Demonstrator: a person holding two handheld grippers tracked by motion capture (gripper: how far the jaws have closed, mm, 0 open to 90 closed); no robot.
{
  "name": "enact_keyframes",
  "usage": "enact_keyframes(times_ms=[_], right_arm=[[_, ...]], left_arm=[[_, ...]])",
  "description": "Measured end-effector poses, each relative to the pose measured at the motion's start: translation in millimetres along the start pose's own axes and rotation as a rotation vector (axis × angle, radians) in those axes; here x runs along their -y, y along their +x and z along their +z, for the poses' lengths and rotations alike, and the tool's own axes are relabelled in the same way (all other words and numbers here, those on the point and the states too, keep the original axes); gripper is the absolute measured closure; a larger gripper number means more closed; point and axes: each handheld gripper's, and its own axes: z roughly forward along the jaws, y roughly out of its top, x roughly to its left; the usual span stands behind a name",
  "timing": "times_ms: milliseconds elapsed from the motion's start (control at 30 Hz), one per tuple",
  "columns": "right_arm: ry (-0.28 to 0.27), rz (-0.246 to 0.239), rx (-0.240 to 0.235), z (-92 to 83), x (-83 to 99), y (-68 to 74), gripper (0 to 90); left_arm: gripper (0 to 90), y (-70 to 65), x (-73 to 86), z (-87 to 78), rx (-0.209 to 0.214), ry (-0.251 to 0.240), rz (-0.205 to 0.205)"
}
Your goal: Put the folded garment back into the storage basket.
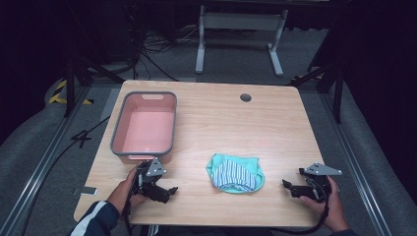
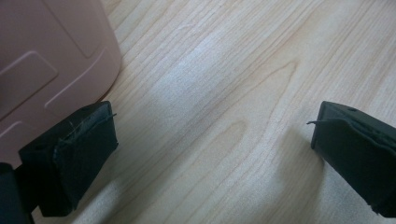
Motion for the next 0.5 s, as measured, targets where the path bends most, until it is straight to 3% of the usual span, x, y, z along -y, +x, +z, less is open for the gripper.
enact_keyframes(times_ms=[133,233,500], right_arm=[[0.000,-0.001,0.001,0.0,0.0,-0.1,16.3],[0.000,0.000,0.000,0.0,0.0,0.0,16.2],[0.000,0.005,0.000,0.1,-0.3,0.2,16.1]], left_arm=[[0.2,1.7,-0.6,0.9,0.017,-0.001,0.010],[0.3,1.1,-0.5,-0.1,0.001,0.004,0.010],[2.3,-3.6,0.6,-2.3,0.009,0.001,0.024]])
